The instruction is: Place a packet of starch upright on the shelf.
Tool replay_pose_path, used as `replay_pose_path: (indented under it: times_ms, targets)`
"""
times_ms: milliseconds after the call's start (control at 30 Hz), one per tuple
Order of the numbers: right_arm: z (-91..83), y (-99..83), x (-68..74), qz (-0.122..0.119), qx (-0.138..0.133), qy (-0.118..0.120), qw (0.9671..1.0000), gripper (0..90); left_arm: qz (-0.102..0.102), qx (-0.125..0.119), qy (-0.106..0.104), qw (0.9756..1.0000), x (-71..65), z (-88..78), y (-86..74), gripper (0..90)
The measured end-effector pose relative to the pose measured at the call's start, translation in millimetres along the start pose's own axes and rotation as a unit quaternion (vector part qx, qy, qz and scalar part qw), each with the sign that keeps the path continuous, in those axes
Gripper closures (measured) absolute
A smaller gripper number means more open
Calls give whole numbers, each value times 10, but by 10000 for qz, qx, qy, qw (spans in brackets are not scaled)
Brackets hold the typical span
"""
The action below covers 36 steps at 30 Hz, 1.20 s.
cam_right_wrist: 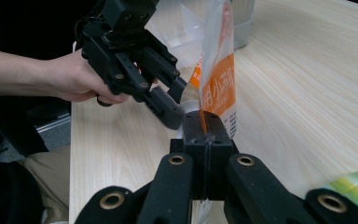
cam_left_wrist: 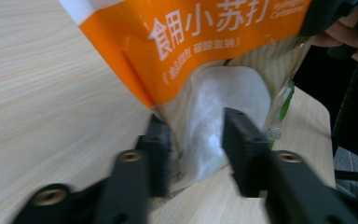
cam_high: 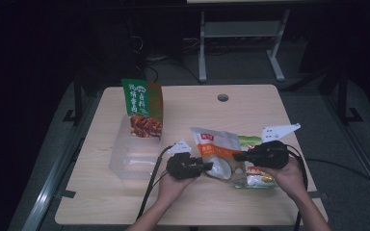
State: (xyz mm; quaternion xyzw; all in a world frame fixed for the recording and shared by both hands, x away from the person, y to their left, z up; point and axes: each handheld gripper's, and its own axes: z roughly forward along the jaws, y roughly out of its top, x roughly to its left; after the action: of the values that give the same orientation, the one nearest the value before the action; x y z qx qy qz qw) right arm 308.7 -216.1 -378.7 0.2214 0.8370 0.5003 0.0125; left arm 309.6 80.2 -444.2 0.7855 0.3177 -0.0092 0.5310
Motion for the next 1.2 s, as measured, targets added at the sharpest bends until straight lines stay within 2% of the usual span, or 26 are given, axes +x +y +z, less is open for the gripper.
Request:
replay_pose_path:
  times_ms: [100, 167, 300, 400, 433, 567, 767, 867, 933, 1033, 1200]
  targets:
    - [7, 8, 10, 0, 9, 6, 10000, 897, -62, 14, 29, 10000, 17, -7, -2, 837]
    - [17, 21, 20, -29, 26, -14, 10000, 897, -25, -1, 101, 9999, -4, -25, 4, 866]
    - [48, 60, 26, -64, 70, -64, 9999, 897, 106, -5, 248, 9996, -49, -75, 10, 881]
    - [79, 83, 12, -45, 32, -79, 10000, 896, 241, -30, 375, 9990, -62, -135, 17, 886]
    - [92, 88, 6, -29, 8, -61, 10000, 896, 228, -72, 413, 9989, -70, -152, 13, 887]
    - [154, 91, -28, -17, -37, -67, 10000, 895, 369, -40, 569, 9977, -72, -209, -3, 889]
    - [262, 122, -51, 111, 176, -41, 9998, 856, 380, 32, 684, 9969, -59, -236, -61, 889]
    - [323, 151, -54, 210, 355, 33, 9991, 805, 484, 72, 741, 9961, -63, -247, -67, 889]
    - [363, 156, -55, 258, 372, 55, 9990, 789, 450, 51, 718, 9964, -65, -254, -72, 889]
    - [418, 164, -60, 327, 411, 118, 9986, 759, 514, 75, 733, 9960, -82, -253, -78, 889]
    - [465, 182, -45, 324, 470, 56, 9984, 872, 509, 95, 714, 9961, -77, -263, -97, 882]
